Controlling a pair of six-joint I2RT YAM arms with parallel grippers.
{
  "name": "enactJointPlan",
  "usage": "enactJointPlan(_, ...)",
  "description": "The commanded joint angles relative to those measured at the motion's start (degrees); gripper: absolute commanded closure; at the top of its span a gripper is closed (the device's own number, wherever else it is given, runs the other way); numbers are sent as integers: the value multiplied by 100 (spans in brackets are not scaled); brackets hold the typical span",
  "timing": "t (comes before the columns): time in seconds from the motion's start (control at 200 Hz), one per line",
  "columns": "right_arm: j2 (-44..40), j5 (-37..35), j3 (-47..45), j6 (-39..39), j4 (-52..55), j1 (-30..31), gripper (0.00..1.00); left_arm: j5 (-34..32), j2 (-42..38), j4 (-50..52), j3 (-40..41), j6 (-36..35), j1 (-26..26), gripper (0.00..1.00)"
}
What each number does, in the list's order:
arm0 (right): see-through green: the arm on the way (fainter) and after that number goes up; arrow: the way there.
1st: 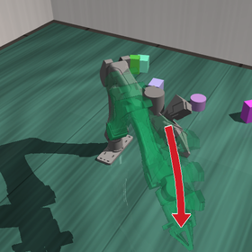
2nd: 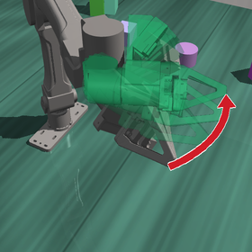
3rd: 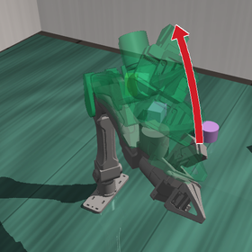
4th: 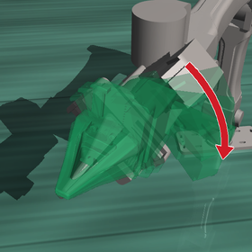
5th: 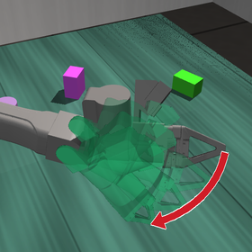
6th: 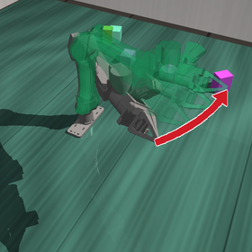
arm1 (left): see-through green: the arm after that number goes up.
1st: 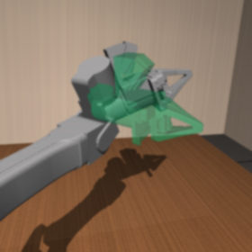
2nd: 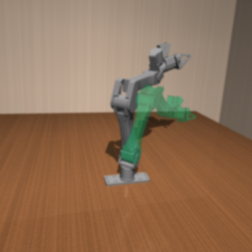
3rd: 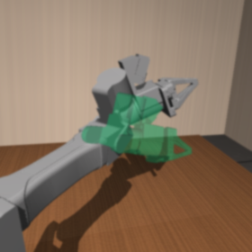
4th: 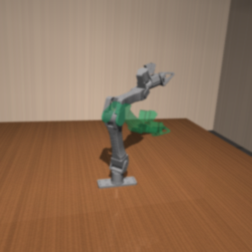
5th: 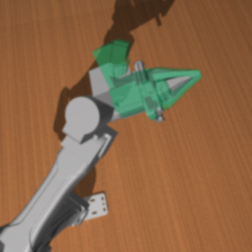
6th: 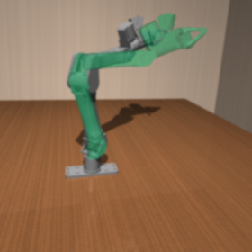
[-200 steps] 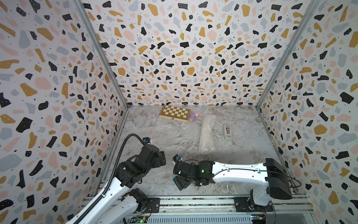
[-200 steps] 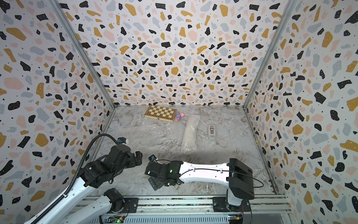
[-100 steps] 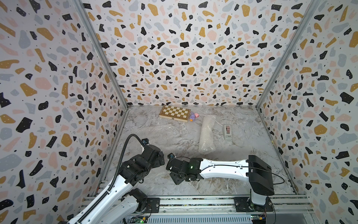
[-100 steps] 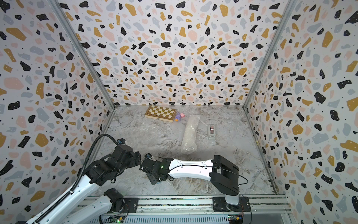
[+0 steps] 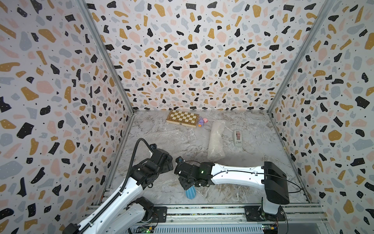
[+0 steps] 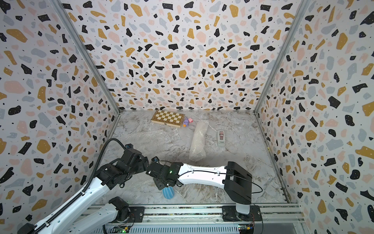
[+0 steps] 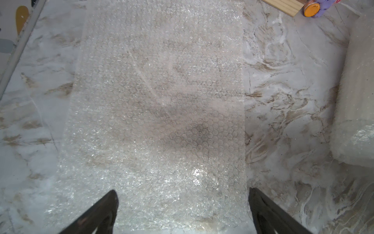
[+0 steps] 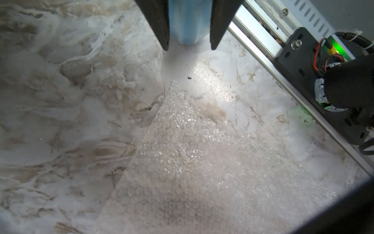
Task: Wrap vases in bubble wrap
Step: Pick up the vase from the center of the board, then move the bubble wrap to the center of the board.
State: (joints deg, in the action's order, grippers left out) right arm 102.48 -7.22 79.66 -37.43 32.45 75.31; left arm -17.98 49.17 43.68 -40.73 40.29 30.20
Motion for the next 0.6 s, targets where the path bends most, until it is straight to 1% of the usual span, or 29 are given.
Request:
enactJointPlan(0.0,-471,-33,-53,-123,121,-98,69,192,146,-346,63,-91,-53,1)
enactJointPlan(0.15,-712,-4,-72,-168,139,-229,70,387,349,-573,57,-166,-50,1)
enactJointPlan(0.175,-794,26,-85,-168,133,-271,72,434,415,-624,64,-179,-53,1)
enactJointPlan(0.235,-1006,89,-152,-185,122,-406,72,559,652,-727,44,-220,-51,1)
enactJointPlan(0.32,-1381,239,-380,-221,13,-708,72,774,1142,-982,21,-272,-54,1)
enactJointPlan(0.435,-1818,964,-873,-269,-370,-1351,72,912,1933,-1535,-28,-378,-51,1)
enactJointPlan(0.521,-2085,1032,-1065,-248,-441,-1708,72,1052,2631,-1909,-216,-508,-54,1)
enactJointPlan(0.596,-2289,1266,-1214,-213,-474,-2030,72,1322,3158,-2221,-362,-607,-49,0)
